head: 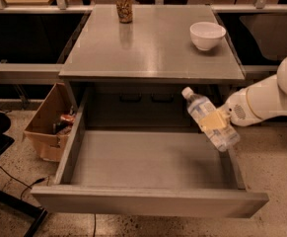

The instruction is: Place blue plastic bottle into top drawer

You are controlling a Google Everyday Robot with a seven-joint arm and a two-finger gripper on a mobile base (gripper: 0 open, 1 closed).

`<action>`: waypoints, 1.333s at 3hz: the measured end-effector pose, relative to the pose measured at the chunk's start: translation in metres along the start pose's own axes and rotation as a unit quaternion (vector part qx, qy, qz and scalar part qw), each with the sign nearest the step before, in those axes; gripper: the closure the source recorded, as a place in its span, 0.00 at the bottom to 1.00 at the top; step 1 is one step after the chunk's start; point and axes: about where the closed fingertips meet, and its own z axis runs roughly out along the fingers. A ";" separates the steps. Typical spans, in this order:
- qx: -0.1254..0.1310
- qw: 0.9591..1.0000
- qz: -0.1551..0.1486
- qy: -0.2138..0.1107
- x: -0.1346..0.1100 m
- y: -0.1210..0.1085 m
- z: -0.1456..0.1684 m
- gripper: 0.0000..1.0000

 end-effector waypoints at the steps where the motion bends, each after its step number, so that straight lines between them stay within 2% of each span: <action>1: -0.009 0.998 0.038 0.058 0.075 -0.051 0.055 1.00; 2: -0.009 0.998 0.031 0.059 0.069 -0.046 0.057 1.00; 3: -0.009 0.998 0.012 0.060 0.051 -0.032 0.064 1.00; 4: -0.014 0.996 -0.042 0.071 0.021 0.021 0.091 1.00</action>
Offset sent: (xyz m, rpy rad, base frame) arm 0.0026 -0.0385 -0.0706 -0.0273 0.0940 -0.0278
